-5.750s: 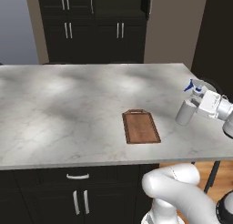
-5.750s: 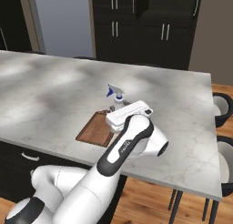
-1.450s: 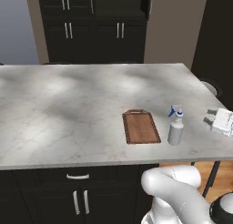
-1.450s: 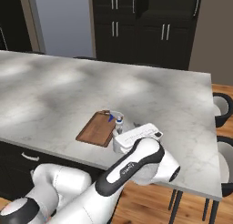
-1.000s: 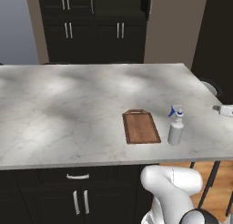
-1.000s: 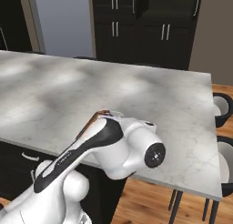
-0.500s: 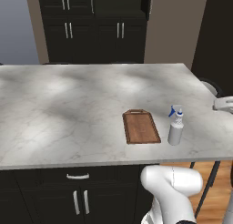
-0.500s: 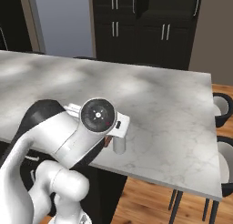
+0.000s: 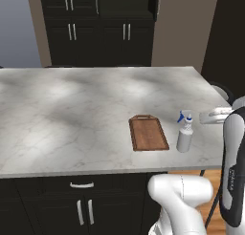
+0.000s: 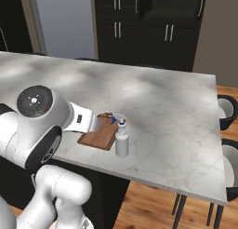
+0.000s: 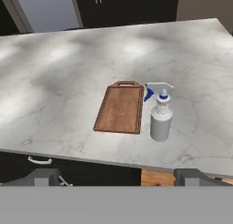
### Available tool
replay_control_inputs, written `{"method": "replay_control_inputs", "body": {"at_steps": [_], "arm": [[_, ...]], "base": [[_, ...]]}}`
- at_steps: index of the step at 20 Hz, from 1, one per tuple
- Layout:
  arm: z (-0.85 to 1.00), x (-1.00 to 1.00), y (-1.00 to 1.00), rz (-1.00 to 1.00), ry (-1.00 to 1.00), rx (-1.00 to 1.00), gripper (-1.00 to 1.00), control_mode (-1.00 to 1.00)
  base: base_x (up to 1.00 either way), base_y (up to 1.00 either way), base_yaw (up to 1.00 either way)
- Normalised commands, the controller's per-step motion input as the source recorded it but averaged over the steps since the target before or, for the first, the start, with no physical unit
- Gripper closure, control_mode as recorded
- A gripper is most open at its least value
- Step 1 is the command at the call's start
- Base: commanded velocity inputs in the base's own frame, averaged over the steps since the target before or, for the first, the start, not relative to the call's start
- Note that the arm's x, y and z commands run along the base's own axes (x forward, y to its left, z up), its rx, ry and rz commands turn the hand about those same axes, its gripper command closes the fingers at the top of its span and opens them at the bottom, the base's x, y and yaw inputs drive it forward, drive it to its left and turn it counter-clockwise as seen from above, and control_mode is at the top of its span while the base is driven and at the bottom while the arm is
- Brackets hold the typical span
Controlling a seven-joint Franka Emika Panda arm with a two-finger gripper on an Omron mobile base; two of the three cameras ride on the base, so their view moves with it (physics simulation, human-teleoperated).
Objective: Grab the spray bottle from the cabinet, then place it next to the cutting board for sanitizing. Then grab the dish brush from the countertop next to the sink and place it next to the cutting board.
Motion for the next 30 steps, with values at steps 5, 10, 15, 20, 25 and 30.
{"method": "replay_control_inputs", "body": {"at_steps": [5,10,15,20,25,30], "arm": [[-0.01,0.0,0.54,0.0,0.0,-0.06,-1.0,-1.0],[-0.03,-0.05,0.41,-0.01,0.06,-0.04,-1.0,-1.0],[0.0,0.0,0.0,0.0,0.0,0.0,-1.0,1.0],[0.0,0.0,0.0,0.0,0.0,0.0,-1.0,1.0],[0.0,0.0,0.0,0.0,0.0,0.0,-1.0,1.0],[0.0,0.0,0.0,0.0,0.0,0.0,-1.0,1.0]], "base": [[0.0,0.0,0.0],[0.0,0.0,0.0],[-0.57,0.49,0.01],[-0.34,0.95,0.4],[-0.06,0.98,0.79],[-0.03,0.73,0.88]]}}
